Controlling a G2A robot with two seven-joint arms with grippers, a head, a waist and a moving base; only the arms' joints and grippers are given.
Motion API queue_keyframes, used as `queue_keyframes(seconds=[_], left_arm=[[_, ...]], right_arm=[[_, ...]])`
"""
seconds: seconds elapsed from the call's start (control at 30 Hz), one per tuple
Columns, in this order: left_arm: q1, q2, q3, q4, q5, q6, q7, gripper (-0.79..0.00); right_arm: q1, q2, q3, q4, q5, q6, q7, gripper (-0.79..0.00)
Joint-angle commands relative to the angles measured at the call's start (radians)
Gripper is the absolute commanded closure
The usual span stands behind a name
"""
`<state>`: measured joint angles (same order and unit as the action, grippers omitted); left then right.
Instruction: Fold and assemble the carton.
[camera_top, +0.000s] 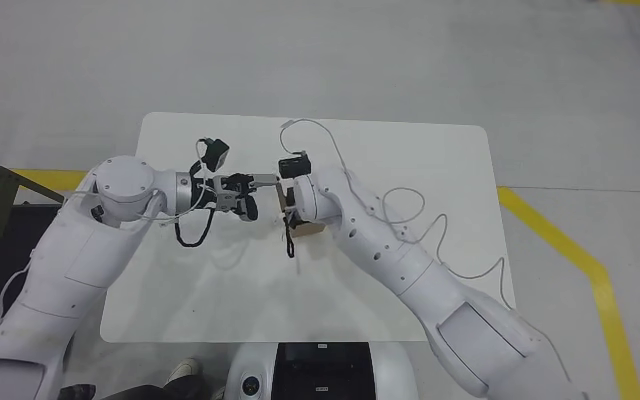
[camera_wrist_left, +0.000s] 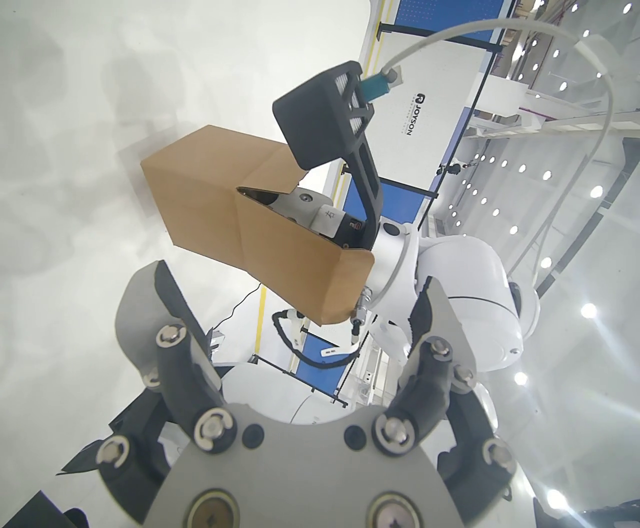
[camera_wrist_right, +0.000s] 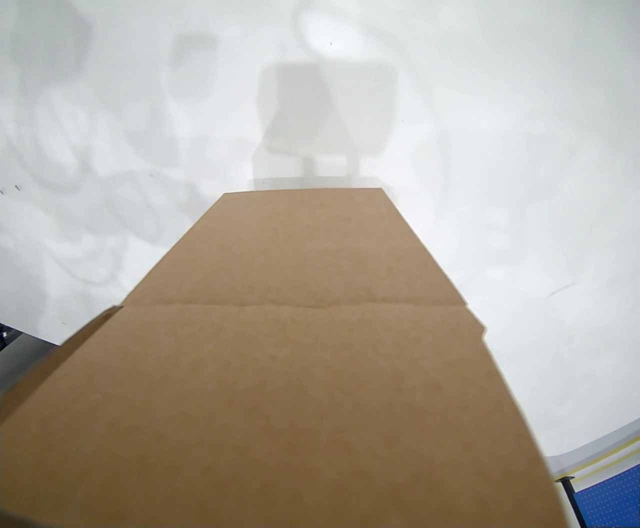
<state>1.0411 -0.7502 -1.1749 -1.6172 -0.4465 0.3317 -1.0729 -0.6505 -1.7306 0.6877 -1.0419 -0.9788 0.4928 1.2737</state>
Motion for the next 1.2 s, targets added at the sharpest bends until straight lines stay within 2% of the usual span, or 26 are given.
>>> queue_keyframes(seconds=[0.0, 0.47, 0.9, 1.17], left_arm=[[-0.001, -0.001, 0.002, -0.003, 0.006, 0.005, 0.002, -0.785], [-0.011, -0.006, 0.009, 0.006, 0.041, 0.043, 0.019, -0.785], [0.056, -0.017, -0.066, 0.008, -0.106, -0.01, 0.174, -0.785], [0.081, -0.019, -0.08, -0.013, -0.102, -0.018, 0.223, -0.785]], right_arm=[[0.002, -0.002, 0.003, 0.009, 0.002, -0.004, -0.007, 0.0], [-0.003, -0.008, 0.028, 0.022, -0.003, -0.029, -0.031, 0.0], [-0.012, -0.015, 0.043, -0.028, -0.02, 0.03, -0.001, 0.0], [-0.018, -0.015, 0.046, -0.035, -0.024, 0.039, -0.006, 0.0]])
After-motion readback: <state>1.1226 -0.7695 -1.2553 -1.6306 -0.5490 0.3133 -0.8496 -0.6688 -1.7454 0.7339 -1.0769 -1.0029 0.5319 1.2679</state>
